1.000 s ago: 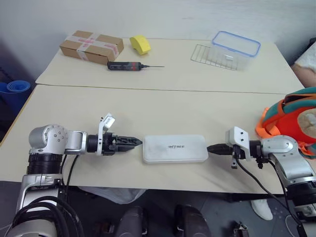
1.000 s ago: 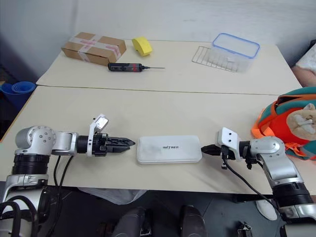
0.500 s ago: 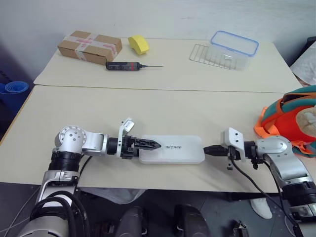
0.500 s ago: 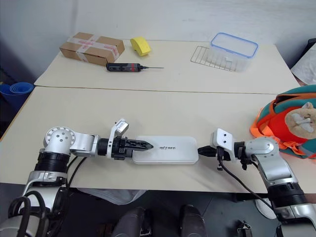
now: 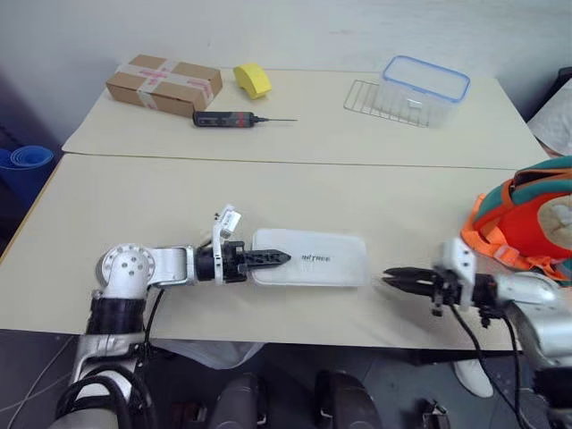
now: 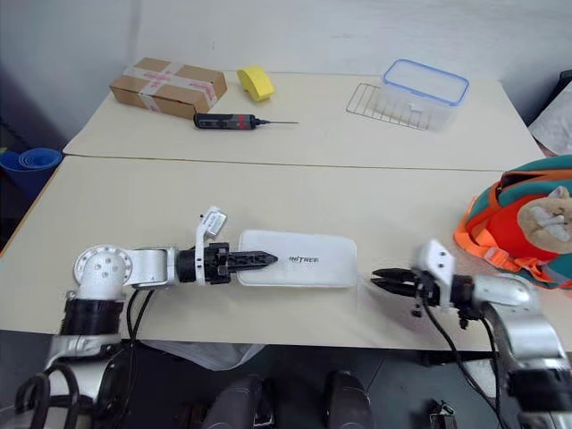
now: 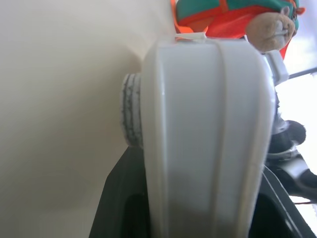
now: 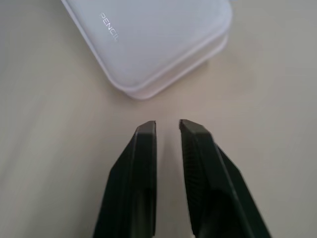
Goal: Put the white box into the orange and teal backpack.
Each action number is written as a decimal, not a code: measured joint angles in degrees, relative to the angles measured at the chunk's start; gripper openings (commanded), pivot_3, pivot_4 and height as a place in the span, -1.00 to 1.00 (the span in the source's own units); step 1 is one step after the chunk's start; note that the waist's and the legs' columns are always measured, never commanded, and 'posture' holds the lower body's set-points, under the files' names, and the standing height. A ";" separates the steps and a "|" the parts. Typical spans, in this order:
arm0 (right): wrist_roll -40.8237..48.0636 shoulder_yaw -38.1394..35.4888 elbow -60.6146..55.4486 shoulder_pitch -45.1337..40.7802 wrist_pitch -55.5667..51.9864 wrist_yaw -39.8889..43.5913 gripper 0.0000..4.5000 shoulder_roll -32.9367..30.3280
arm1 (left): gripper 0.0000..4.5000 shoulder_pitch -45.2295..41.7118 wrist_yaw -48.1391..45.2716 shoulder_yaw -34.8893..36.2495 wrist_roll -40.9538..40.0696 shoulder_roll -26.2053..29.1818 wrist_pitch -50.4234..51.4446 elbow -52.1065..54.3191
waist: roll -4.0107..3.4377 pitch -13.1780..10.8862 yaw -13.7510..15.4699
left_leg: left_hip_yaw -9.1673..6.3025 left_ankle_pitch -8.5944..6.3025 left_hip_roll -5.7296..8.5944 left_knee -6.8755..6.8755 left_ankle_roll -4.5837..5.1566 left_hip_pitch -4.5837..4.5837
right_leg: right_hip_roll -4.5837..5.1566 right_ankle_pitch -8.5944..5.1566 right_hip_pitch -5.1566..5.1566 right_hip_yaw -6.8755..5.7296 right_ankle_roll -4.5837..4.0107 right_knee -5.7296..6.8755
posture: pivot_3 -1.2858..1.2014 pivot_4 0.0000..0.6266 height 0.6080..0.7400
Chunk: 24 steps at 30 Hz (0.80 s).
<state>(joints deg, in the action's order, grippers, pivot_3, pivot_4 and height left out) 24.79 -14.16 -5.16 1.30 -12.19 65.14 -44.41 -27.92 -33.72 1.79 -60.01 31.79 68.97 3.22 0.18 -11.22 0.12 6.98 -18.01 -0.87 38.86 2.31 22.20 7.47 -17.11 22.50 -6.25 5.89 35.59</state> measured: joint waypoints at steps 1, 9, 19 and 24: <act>0.56 -2.78 -1.61 3.11 -0.81 -1.69 -0.04 0.08 | -0.43 1.95 -4.59 -1.61 3.43 1.29 -5.51 2.17 | -0.01 0.00 0.05 | 0.06 -0.04 0.01 -0.04 -0.06 0.01 | 0.02 -0.01 0.03 0.03 -0.01 -0.05 | 0.03 -0.52 1.00; -0.54 -29.14 1.39 23.55 10.49 -10.93 0.99 7.34 | -0.43 13.55 -25.69 -8.74 22.45 0.49 -39.44 5.52 | -0.05 0.02 1.27 | 0.29 -0.14 0.07 -0.63 -0.19 -0.04 | 0.10 0.07 0.07 0.16 0.11 -0.54 | 0.03 -0.52 1.00; 6.06 -44.36 15.12 25.43 9.91 -16.44 0.99 6.57 | -0.43 12.42 -31.86 -11.68 27.99 -2.54 -47.75 4.04 | -0.19 0.10 0.56 | 0.27 0.02 -0.01 -0.71 0.22 -0.13 | 0.17 0.11 0.05 0.22 0.04 -0.54 | 0.03 -0.52 1.00; 6.76 -40.81 20.18 17.58 7.49 -14.42 0.99 -0.57 | -0.43 12.17 -32.41 -11.75 28.09 -2.73 -47.11 4.18 | -0.45 0.25 -0.44 | 0.26 0.05 -0.03 -0.72 0.29 -0.16 | 0.16 0.10 0.04 0.18 0.04 -0.48 | 0.03 -0.52 1.00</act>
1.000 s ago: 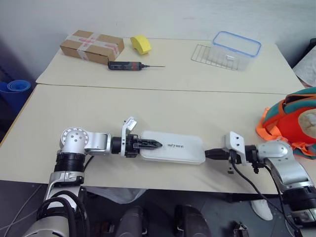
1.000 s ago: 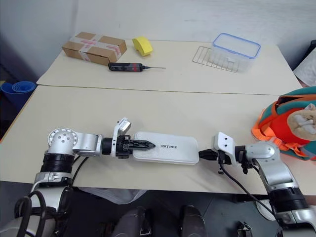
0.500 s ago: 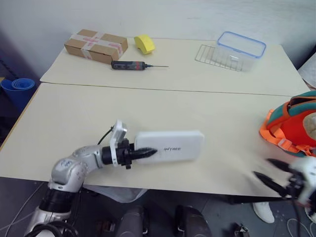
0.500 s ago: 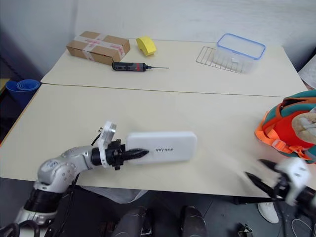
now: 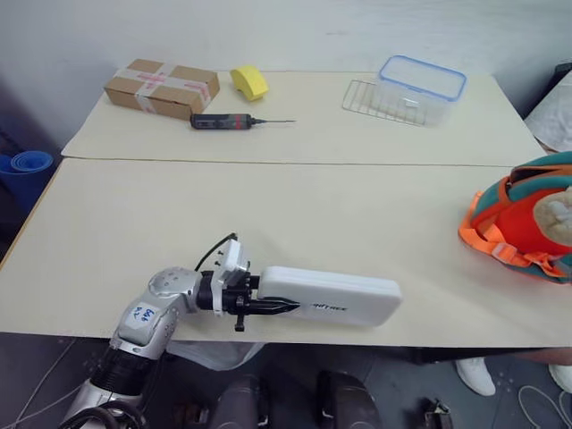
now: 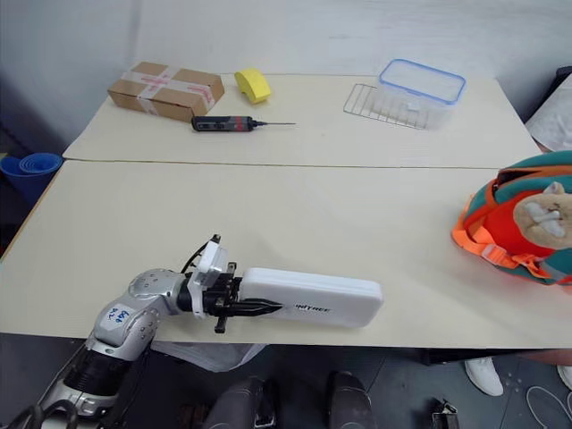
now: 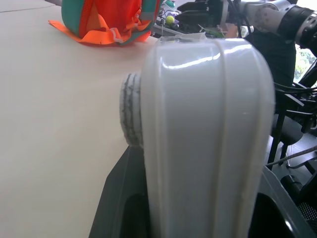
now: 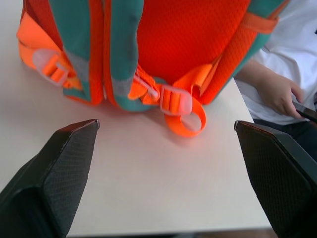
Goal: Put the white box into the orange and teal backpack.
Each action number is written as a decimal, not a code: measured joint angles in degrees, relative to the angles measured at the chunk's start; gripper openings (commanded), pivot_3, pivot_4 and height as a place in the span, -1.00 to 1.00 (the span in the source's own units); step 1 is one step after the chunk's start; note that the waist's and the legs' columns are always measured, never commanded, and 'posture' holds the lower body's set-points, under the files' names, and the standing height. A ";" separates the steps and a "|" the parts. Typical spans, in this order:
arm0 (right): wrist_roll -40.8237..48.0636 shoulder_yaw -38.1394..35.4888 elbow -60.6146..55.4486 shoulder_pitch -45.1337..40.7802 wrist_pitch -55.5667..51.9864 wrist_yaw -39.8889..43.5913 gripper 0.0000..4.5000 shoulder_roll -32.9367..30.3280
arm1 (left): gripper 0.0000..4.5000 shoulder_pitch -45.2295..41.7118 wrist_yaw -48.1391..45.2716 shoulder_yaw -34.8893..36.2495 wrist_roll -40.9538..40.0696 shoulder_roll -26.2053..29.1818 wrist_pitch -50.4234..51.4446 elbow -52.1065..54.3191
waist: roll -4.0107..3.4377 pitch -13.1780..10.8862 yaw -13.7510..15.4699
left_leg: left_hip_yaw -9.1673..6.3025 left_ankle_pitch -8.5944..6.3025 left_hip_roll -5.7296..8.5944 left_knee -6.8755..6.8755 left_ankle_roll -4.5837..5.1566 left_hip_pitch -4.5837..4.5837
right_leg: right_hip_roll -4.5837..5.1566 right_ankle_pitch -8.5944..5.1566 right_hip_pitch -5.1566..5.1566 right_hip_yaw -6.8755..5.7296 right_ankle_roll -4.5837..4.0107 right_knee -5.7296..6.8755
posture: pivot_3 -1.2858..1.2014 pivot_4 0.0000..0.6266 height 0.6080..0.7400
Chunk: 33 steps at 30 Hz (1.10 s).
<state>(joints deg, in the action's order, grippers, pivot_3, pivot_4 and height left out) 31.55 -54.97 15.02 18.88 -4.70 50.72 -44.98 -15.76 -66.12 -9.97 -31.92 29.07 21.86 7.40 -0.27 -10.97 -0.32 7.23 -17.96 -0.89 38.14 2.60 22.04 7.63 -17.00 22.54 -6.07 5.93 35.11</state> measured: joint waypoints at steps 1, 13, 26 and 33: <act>0.00 1.32 1.46 -2.47 -0.51 0.48 0.99 -1.16 | -0.43 -0.02 -0.03 0.04 -0.01 0.02 0.20 0.04 | 0.00 0.00 0.00 | 0.00 0.01 0.00 0.01 0.00 0.00 | -0.01 0.00 0.00 -0.01 0.00 0.02 | 0.03 -0.52 1.00; 0.83 16.99 7.27 -23.13 -6.57 9.99 0.15 -7.35 | -0.43 0.22 0.28 4.44 -0.26 2.21 2.75 0.86 | -0.07 0.00 0.31 | -0.06 0.12 0.06 0.14 0.10 0.11 | 0.00 0.03 -0.03 -0.12 0.06 0.02 | 0.03 -0.52 1.00; 14.62 29.38 -26.34 -23.02 -21.54 5.80 -0.99 4.94 | -0.43 1.27 1.37 12.93 -1.84 4.68 4.33 -3.65 | -0.07 0.00 -0.07 | -0.12 0.17 -0.04 0.08 -0.11 0.09 | -0.06 0.01 0.08 -0.11 0.02 0.21 | 0.03 -0.52 1.00; 33.47 39.21 -45.12 -24.80 -33.77 -1.77 -0.99 9.45 | -0.43 1.18 2.20 20.51 -4.73 8.20 8.46 -7.72 | -0.04 -0.01 0.12 | -0.22 0.11 -0.02 0.04 -0.12 0.16 | 0.03 -0.02 0.14 -0.15 -0.03 0.39 | 0.03 -0.52 1.00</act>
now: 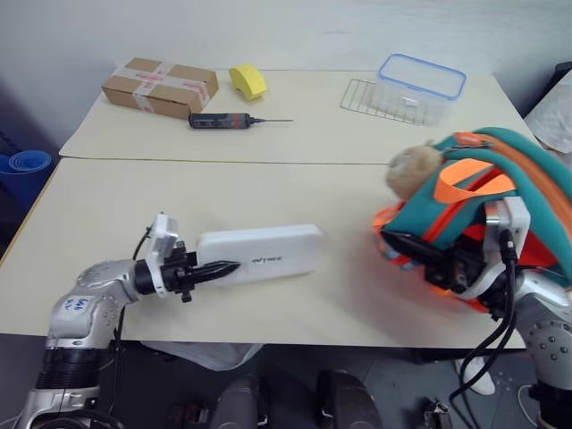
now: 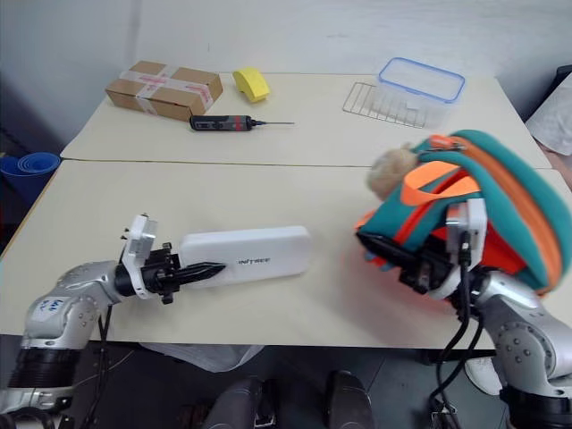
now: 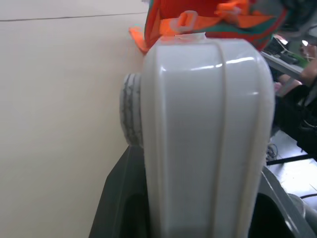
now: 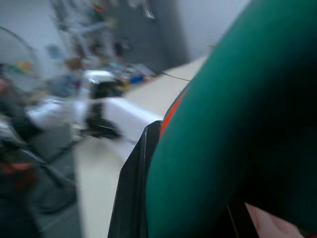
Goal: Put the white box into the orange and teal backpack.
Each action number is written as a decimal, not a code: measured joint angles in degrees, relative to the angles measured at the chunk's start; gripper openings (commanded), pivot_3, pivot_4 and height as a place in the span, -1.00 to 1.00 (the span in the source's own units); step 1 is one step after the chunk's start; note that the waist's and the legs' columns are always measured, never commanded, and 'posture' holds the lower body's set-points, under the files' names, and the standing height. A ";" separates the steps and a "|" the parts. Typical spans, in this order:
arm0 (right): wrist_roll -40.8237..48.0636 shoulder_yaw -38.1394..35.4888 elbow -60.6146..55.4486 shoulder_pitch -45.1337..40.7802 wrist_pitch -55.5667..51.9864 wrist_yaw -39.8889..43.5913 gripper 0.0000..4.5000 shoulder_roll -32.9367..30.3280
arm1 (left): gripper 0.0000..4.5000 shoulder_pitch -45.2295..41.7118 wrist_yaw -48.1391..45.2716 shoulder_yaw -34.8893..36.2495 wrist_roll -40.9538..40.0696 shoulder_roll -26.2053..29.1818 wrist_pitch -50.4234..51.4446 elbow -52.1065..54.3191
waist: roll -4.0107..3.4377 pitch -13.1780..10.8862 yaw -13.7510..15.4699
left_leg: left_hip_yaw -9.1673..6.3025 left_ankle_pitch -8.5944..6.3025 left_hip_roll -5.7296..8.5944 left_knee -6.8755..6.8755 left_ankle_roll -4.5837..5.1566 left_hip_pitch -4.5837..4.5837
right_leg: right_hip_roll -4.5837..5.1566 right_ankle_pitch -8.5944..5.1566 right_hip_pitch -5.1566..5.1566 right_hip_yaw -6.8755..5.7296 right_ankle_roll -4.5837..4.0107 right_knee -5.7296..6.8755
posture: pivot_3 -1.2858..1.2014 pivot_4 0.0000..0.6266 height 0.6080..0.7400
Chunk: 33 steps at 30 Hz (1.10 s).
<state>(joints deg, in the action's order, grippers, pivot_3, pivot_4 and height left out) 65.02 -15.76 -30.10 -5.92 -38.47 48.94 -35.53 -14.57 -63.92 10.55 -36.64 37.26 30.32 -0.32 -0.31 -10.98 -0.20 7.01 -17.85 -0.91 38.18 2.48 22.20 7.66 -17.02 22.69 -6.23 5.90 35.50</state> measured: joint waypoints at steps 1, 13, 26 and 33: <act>2.44 0.51 -1.17 0.00 -1.41 -0.59 -0.99 -0.13 | -0.43 -0.24 0.71 0.86 -0.26 -0.01 0.54 -0.42 | 0.03 -0.02 0.03 | 0.00 -0.01 0.01 0.00 0.02 0.01 | 0.01 0.00 0.00 0.00 0.00 0.00 | 0.03 -0.52 1.00; 13.30 -5.44 -2.63 8.40 -13.11 8.37 -0.99 -20.40 | -0.43 3.53 3.76 15.86 -18.39 5.33 13.72 13.14 | 0.39 -0.04 0.18 | -0.11 -0.29 0.08 0.10 0.25 0.05 | 0.11 0.02 -0.24 -0.11 0.04 -0.54 | 0.03 -0.52 1.00; 0.36 -7.04 6.73 8.89 -10.95 21.77 -0.99 -25.47 | -0.43 -16.62 4.66 -0.45 -12.18 -3.28 5.98 10.94 | 0.51 -0.04 1.44 | 0.14 -0.17 0.09 0.14 0.23 0.11 | -0.25 0.13 -0.16 -0.11 0.21 -0.40 | 0.03 -0.52 1.00; -0.85 -6.50 6.74 6.73 -10.71 19.61 -0.99 -22.93 | -0.43 -17.76 -1.88 -1.12 -11.73 0.91 5.77 8.38 | 0.61 -0.11 1.54 | 0.06 -0.17 0.06 0.44 0.24 0.15 | -0.16 0.13 -0.19 -0.06 0.21 -0.48 | 0.03 -0.52 1.00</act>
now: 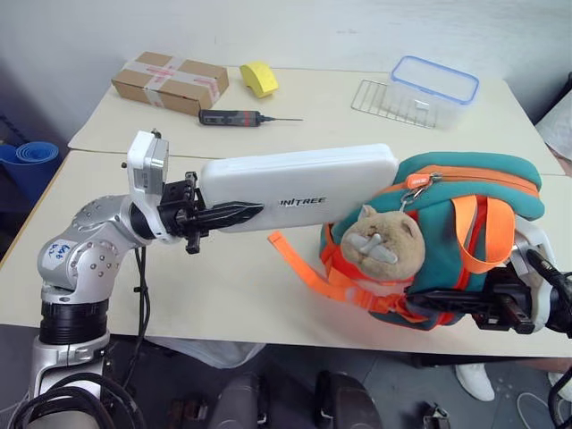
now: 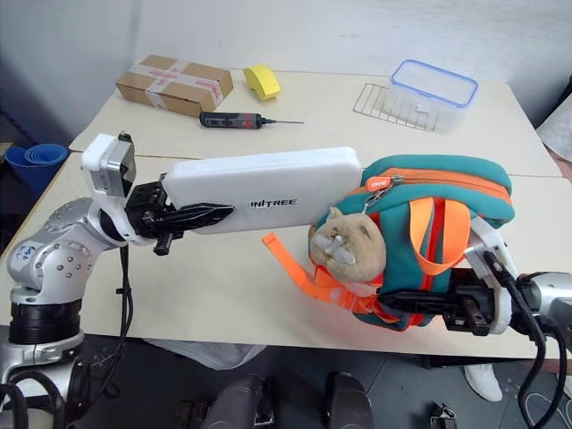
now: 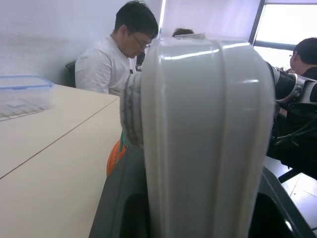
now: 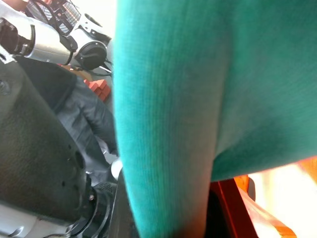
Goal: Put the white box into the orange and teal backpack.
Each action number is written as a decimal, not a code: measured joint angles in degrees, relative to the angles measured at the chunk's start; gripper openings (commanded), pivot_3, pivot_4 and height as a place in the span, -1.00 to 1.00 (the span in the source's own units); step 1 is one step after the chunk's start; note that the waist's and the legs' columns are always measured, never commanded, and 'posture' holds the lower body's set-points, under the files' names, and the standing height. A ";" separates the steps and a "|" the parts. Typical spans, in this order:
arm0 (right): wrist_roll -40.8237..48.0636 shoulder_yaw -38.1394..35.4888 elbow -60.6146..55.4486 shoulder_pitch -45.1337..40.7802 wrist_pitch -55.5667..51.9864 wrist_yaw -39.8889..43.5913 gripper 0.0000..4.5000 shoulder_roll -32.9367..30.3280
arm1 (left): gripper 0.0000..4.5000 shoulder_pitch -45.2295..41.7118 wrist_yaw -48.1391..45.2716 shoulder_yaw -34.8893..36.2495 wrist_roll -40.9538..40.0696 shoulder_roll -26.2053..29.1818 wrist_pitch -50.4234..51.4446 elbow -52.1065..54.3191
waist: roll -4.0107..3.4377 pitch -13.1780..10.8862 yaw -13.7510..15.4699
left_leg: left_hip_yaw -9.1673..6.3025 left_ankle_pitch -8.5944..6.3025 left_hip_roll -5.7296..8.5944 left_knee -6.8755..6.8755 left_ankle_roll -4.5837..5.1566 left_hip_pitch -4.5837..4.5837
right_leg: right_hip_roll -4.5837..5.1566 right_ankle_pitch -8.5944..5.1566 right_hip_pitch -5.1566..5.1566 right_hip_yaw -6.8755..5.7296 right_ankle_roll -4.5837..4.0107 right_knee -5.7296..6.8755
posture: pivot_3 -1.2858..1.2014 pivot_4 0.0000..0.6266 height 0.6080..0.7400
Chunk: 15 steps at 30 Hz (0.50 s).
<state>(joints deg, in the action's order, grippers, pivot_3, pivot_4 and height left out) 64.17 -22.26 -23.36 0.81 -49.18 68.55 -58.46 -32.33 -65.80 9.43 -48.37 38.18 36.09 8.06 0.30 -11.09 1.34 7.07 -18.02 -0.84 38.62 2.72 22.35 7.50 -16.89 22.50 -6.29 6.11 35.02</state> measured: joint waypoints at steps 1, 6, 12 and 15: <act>-0.04 0.35 -0.07 0.00 -0.01 -0.54 -0.99 0.55 | -0.43 -0.09 -1.51 -0.81 1.14 0.88 -0.99 -0.14 | 0.00 0.00 0.00 | 0.00 0.00 0.00 0.02 0.00 0.01 | 0.01 0.00 0.00 0.01 0.00 0.00 | 0.03 -0.52 1.00; -0.17 1.49 -0.16 -0.68 -0.03 -1.72 -0.99 0.95 | -0.43 -5.94 -5.40 -10.28 13.02 0.66 -9.76 -3.52 | 0.01 0.00 0.41 | -0.04 -0.01 0.02 0.06 0.00 0.03 | 0.04 0.00 -0.02 -0.01 0.00 0.00 | 0.03 -0.52 1.00; -0.28 1.71 -0.11 -1.71 0.07 -1.92 -0.99 0.99 | -0.43 -17.41 0.05 -21.70 23.12 -12.59 -10.59 -10.01 | 0.02 -0.01 0.80 | -0.06 -0.15 0.04 0.34 0.19 0.21 | -0.02 0.04 -0.01 -0.07 0.07 0.20 | 0.03 -0.52 1.00; -0.30 1.78 -0.21 -1.99 0.16 -2.04 -0.99 1.09 | -0.43 -21.50 4.33 -25.85 27.23 -20.65 -10.35 -15.21 | 0.05 -0.02 0.87 | -0.08 -0.16 0.08 0.49 0.29 0.37 | -0.10 0.08 0.05 -0.17 0.14 0.23 | 0.03 -0.52 1.00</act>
<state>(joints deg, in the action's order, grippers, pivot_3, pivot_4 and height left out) 63.87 -20.49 -23.57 -1.18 -49.03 66.51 -57.37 -53.84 -61.47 -16.42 -21.14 17.53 25.74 -7.15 0.35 -11.11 2.21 6.99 -18.18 -0.76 39.11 3.01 22.72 7.40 -16.82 22.55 -6.45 6.25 35.25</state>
